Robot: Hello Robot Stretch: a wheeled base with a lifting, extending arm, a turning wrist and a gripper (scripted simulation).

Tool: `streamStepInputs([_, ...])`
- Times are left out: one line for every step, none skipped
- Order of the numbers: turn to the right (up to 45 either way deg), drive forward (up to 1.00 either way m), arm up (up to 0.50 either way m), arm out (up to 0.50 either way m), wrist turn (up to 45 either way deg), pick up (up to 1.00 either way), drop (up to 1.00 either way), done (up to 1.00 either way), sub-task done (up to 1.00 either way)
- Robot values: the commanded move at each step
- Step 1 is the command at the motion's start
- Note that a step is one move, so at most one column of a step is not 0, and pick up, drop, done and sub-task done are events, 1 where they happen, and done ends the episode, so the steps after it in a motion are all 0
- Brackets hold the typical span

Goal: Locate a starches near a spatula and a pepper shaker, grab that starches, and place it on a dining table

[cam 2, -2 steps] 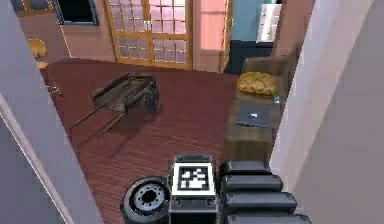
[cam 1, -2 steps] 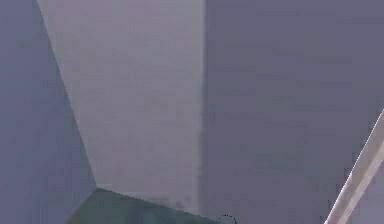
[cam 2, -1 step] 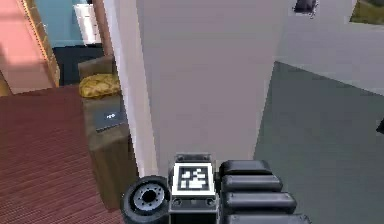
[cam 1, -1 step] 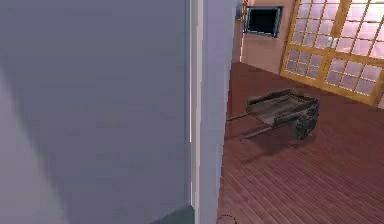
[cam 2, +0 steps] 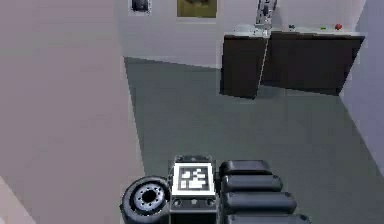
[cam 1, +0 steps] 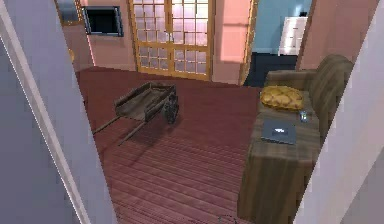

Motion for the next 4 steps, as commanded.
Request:
streamStepInputs([0.0,0.90,0.00,0.00,0.0,0.00,0.00,0.00,0.00])
streamStepInputs([30.0,0.00,0.00,0.00,0.0,0.00,0.00,0.00,0.00])
streamStepInputs([0.0,0.05,0.00,0.00,0.0,0.00,0.00,0.00,0.00])
streamStepInputs([-18.0,0.00,0.00,0.00,0.0,0.00,0.00,0.00,0.00])
